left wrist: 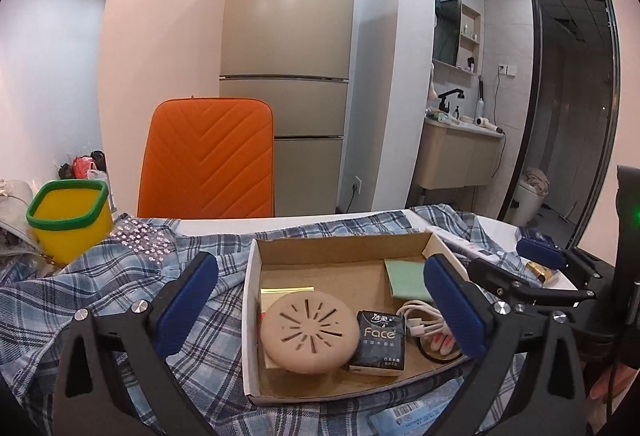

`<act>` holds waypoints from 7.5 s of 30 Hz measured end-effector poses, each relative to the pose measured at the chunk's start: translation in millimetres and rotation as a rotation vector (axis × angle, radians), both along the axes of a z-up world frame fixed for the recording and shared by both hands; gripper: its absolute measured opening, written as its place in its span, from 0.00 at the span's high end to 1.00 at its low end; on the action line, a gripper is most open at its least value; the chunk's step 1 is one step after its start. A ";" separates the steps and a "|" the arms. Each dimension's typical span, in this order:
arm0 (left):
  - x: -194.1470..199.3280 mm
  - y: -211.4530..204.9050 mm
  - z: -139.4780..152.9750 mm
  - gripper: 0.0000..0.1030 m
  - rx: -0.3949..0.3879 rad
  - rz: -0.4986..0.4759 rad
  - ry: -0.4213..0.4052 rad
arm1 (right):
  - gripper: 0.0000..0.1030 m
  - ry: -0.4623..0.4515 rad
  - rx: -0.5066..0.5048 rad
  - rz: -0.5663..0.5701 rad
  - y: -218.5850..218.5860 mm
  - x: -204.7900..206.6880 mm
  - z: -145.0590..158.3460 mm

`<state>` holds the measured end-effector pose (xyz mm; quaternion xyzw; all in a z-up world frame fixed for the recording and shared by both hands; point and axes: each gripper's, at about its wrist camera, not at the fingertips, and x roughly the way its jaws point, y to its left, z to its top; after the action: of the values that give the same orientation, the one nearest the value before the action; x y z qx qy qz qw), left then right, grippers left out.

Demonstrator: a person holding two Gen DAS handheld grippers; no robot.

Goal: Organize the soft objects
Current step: 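Withdraw both tools and move toward the gold cigarette pack and blue tissue pack, then grasp the gold-and-blue cigarette pack with the right gripper and lift it, then grasp the blue tissue pack with the left gripper and lift it, then carry the cigarette pack and blue tissue pack into the box and open both grippers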

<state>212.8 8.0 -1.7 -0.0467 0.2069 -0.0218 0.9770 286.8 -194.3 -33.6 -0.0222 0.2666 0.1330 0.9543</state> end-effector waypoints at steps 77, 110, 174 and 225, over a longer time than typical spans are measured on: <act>-153.1 2.4 -6.9 0.00 0.018 0.056 -0.076 | 0.07 0.352 -0.168 0.229 57.6 -113.7 -45.5; -124.9 -38.9 16.2 0.00 0.112 0.018 0.015 | 0.43 0.031 -0.152 -0.010 -12.8 -108.9 12.7; -64.4 -73.0 -28.0 0.26 -0.003 -0.132 0.249 | 0.43 -0.020 -0.064 -0.186 -53.5 -111.2 5.7; 32.6 -14.9 3.2 0.26 0.004 -0.029 0.202 | 0.43 0.122 -0.095 0.001 24.1 26.7 0.7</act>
<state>245.4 -6.9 1.5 -0.0436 0.3053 -0.0307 0.9508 313.5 -170.1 -32.9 -0.0597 0.3303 0.1218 0.9341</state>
